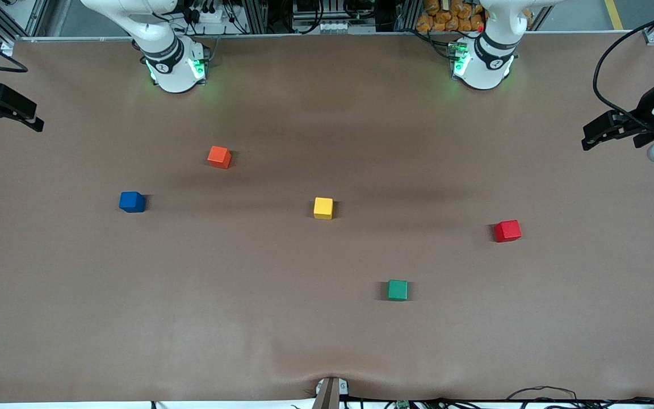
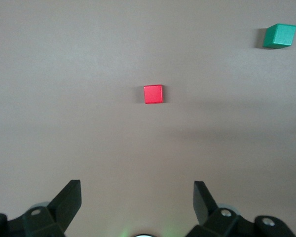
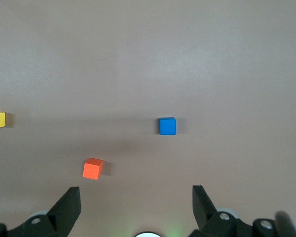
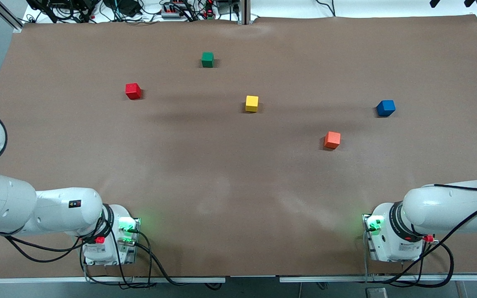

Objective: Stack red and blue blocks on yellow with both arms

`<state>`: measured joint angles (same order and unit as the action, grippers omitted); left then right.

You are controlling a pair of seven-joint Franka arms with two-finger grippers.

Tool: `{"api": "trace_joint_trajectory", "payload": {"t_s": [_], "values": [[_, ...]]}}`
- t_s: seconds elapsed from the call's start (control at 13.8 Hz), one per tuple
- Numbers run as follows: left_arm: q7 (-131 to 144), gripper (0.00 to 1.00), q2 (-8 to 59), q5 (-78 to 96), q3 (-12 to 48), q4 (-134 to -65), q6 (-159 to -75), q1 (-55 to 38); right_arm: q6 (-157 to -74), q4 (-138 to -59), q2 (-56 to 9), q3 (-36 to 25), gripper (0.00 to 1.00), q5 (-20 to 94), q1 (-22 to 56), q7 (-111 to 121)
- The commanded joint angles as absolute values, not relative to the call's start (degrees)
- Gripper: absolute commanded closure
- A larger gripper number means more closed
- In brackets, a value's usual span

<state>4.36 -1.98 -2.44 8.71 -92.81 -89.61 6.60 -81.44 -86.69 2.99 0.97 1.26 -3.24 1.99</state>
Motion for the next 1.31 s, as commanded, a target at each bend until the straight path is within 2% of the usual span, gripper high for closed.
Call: {"api": "trace_joint_trajectory", "payload": {"t_s": [0.0,1.23], "values": [[3.78,0.0,-1.32,-2.46,8.7,-91.14,-88.24,6.68,-81.82,-87.19,3.69,1.49,0.0,1.67,-4.04,2.99],[3.6,0.0,-0.79,-2.55,8.79,-91.67,-86.31,6.68,-81.04,-87.54,3.6,1.49,0.0,1.41,-4.31,2.9]]}}
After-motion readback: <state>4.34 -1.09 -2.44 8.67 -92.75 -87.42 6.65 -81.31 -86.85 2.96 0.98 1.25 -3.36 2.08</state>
